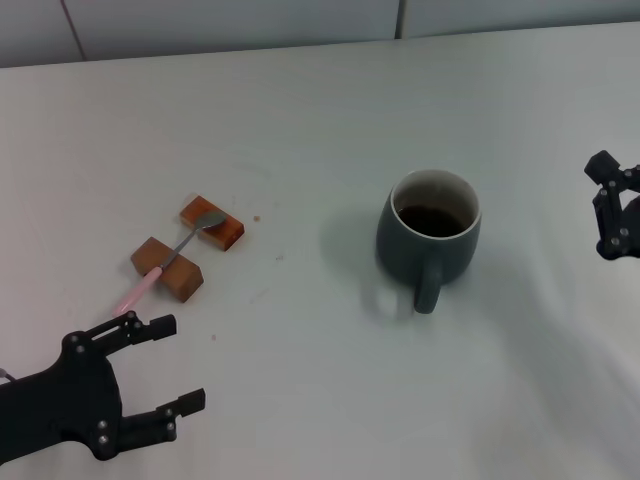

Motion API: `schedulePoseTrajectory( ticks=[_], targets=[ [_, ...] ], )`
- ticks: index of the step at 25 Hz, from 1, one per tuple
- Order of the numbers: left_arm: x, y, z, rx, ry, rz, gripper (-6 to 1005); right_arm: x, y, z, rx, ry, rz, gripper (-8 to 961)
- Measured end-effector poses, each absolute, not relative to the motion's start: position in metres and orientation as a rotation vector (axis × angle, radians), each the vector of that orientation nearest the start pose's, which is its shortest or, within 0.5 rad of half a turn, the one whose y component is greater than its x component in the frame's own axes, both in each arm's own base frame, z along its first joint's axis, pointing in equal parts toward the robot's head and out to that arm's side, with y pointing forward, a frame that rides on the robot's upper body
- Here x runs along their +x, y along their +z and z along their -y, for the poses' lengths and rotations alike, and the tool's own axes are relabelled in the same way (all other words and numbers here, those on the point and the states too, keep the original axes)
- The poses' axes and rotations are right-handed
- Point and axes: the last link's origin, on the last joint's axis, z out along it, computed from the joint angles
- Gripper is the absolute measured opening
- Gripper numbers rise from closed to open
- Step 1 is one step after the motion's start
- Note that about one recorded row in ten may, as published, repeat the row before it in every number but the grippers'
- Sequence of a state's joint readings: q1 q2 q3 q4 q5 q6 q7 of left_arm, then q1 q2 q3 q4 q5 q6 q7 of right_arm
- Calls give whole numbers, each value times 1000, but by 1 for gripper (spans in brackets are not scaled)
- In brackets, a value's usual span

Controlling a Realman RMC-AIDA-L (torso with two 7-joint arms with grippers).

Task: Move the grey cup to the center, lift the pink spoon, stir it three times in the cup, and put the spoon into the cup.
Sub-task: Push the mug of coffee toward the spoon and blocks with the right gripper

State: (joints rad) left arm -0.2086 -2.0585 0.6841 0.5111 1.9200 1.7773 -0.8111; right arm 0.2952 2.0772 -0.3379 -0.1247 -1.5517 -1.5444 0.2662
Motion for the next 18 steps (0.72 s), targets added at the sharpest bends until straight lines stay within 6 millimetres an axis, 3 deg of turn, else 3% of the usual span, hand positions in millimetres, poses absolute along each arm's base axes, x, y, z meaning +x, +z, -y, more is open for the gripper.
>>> schedulePoseTrajectory(
  ticks=[5, 18],
  targets=[
    [-328, -6, -205, -2667, -850, 329, 823, 346, -14, -284, -1975, 605, -272, 11],
    [-326, -4, -211, -2646, -860, 319, 822, 333, -47, -313, -2165, 448, -242, 0]
  ],
)
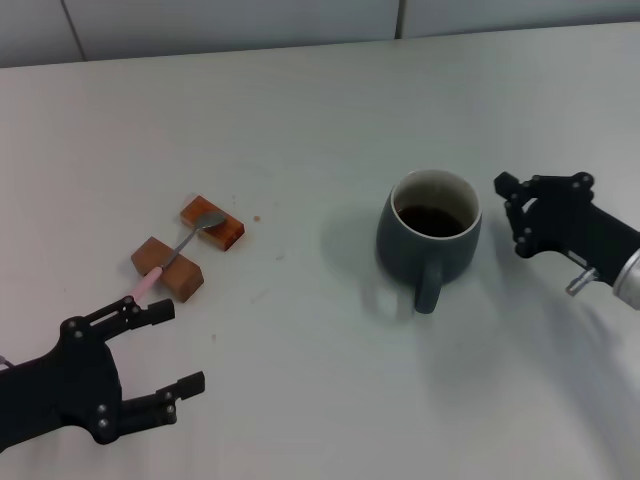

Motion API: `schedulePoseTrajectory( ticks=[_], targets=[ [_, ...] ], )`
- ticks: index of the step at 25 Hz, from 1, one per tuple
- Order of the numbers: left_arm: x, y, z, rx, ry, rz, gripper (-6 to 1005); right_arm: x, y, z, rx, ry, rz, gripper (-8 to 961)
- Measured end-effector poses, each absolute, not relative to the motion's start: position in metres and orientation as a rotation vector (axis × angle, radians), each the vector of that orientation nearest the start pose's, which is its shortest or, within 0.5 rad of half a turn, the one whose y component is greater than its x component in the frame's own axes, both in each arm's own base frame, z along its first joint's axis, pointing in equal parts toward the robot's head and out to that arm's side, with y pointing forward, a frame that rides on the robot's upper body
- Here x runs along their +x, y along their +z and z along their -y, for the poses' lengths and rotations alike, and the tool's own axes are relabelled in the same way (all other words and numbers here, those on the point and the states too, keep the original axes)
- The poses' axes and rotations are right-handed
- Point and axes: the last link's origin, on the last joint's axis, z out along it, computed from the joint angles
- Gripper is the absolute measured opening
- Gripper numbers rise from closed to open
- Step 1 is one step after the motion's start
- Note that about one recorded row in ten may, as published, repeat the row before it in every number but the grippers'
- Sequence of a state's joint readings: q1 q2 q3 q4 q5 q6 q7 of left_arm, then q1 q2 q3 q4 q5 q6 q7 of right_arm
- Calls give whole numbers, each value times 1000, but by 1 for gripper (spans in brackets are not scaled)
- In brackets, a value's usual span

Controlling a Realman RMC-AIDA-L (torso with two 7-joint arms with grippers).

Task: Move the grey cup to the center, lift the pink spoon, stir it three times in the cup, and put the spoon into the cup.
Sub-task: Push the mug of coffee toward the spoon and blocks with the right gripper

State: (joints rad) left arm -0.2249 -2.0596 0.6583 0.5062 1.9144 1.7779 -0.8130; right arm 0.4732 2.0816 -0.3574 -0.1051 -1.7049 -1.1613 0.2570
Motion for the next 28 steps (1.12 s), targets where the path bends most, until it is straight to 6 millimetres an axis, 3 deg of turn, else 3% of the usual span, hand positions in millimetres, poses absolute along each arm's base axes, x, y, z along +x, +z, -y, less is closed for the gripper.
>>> schedulePoseTrajectory(
  ticks=[14, 28],
  targets=[
    [-324, -3, -212, -2646, -874, 308, 821, 305, -73, -321, -2266, 510, -219, -1],
    [-323, -2, -212, -2644, -878, 303, 820, 260, -113, -323, -2428, 588, -200, -1]
  ],
)
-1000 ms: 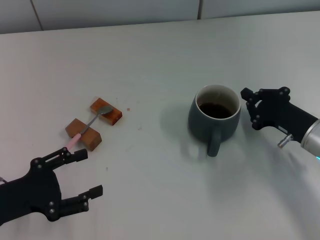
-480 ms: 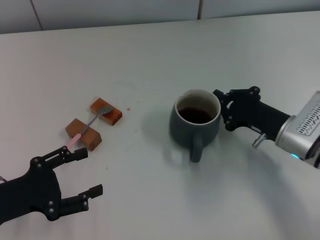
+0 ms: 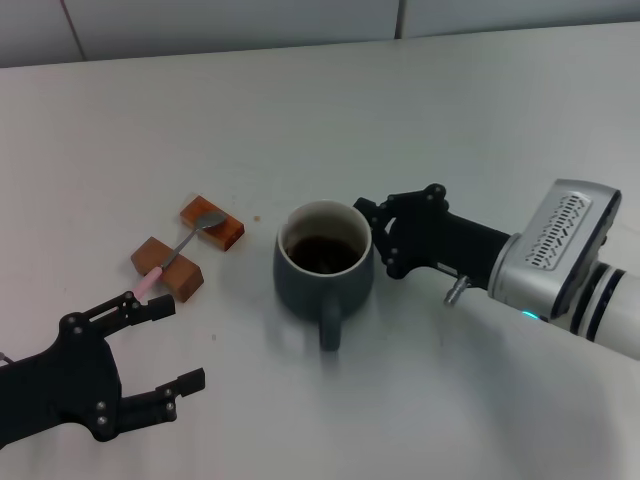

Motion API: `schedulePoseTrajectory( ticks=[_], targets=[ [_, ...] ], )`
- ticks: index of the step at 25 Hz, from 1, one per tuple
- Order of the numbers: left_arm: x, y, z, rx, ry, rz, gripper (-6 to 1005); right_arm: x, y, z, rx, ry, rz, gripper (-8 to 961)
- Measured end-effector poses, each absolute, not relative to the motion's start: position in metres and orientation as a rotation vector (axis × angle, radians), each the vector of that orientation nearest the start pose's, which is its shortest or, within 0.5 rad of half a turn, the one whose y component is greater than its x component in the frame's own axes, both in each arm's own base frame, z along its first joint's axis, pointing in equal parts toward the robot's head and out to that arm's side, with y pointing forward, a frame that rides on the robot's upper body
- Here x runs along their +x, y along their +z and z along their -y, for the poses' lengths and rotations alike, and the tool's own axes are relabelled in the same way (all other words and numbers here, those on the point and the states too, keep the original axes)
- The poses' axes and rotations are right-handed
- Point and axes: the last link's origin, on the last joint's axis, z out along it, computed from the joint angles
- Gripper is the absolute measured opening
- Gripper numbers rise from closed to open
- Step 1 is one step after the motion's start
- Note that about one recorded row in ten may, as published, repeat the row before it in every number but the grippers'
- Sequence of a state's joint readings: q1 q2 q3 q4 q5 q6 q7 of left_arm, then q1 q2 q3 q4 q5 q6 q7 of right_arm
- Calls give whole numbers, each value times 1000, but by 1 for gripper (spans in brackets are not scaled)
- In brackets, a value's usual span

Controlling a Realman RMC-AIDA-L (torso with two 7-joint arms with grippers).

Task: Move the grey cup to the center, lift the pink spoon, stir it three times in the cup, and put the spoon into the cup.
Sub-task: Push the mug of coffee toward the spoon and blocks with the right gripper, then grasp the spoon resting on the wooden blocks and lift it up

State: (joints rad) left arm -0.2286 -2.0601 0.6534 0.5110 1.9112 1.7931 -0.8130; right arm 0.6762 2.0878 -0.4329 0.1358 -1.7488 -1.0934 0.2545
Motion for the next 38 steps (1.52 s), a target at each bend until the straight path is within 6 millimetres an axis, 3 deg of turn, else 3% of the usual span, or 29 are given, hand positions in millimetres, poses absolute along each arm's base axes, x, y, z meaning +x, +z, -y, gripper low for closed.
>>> schedulePoseTrajectory(
  ticks=[5, 7, 11, 13, 14, 15, 18, 19, 23, 24, 29, 38],
  targets=[
    [-323, -2, -211, -2645, -881, 300, 820, 261, -112, -320, -2410, 610, -228, 0],
    [-323, -2, -211, -2645, -880, 299, 819, 266, -103, -320, -2347, 645, -259, 0],
    [-324, -2, -209, -2643, -882, 300, 819, 286, -62, -312, -2112, 794, -317, 0],
    [-324, -2, -209, -2642, -884, 303, 819, 295, -38, -301, -2012, 901, -336, 0],
    [-324, -2, -208, -2642, -884, 303, 819, 301, -16, -285, -1969, 1012, -334, 0],
    [-324, -2, -208, -2642, -884, 303, 819, 301, -16, -285, -1969, 1012, -334, 0],
    [-325, -3, -207, -2640, -885, 308, 819, 304, 9, -259, -1988, 1152, -301, -1],
    [-325, -3, -207, -2640, -885, 308, 819, 307, 21, -241, -2043, 1202, -274, -1],
    [-325, -4, -206, -2639, -889, 314, 818, 308, 23, -223, -2177, 1218, -283, -1],
    [-325, -4, -206, -2639, -889, 314, 818, 310, 17, -216, -2293, 1193, -304, -1],
    [-325, -5, -205, -2636, -899, 324, 818, 317, -8, -202, -2538, 1067, -400, 0],
    [-323, -6, -203, -2631, -931, 337, 817, 333, -23, -190, -2594, 910, -433, 35]
  ],
)
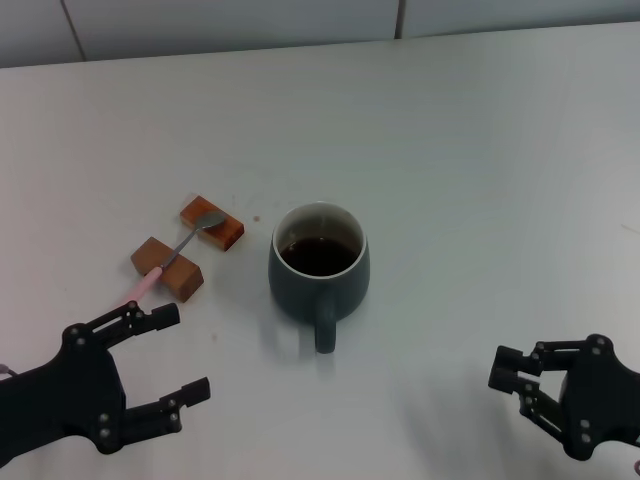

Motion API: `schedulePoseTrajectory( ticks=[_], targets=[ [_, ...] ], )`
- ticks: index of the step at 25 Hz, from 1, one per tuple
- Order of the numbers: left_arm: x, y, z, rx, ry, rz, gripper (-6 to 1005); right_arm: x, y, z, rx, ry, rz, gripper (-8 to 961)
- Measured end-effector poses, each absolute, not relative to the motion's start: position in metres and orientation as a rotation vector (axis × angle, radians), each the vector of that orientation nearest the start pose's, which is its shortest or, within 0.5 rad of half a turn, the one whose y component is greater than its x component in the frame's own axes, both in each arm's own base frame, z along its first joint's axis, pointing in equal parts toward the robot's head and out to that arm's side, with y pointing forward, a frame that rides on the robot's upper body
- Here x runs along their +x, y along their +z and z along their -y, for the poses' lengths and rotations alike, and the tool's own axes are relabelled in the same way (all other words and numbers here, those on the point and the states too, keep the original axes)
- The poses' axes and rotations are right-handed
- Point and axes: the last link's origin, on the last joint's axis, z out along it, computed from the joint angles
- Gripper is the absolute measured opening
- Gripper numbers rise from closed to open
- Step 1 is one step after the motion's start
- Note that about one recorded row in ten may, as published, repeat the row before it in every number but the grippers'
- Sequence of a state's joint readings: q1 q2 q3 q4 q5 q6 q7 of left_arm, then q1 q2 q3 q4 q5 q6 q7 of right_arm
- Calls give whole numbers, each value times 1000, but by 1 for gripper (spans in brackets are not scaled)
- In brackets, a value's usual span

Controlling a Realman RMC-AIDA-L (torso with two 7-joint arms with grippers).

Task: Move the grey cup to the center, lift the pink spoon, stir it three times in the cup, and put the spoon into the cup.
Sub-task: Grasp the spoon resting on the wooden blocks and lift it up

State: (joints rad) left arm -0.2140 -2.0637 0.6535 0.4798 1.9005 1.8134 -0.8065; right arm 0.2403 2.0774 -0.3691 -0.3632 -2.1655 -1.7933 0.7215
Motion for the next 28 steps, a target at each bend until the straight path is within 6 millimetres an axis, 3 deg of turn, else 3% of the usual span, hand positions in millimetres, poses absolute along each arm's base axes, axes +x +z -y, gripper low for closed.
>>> schedulePoseTrajectory(
  ticks=[11, 20, 28],
  targets=[
    [-325, -4, -200, -2606, -936, 351, 816, 345, -27, -194, -2595, 792, -465, 381],
    [-326, -4, -197, -2603, -942, 353, 816, 343, -27, -194, -2597, 797, -458, 622],
    [-326, -4, -197, -2602, -941, 352, 815, 343, -27, -197, -2601, 791, -450, 622]
  ],
)
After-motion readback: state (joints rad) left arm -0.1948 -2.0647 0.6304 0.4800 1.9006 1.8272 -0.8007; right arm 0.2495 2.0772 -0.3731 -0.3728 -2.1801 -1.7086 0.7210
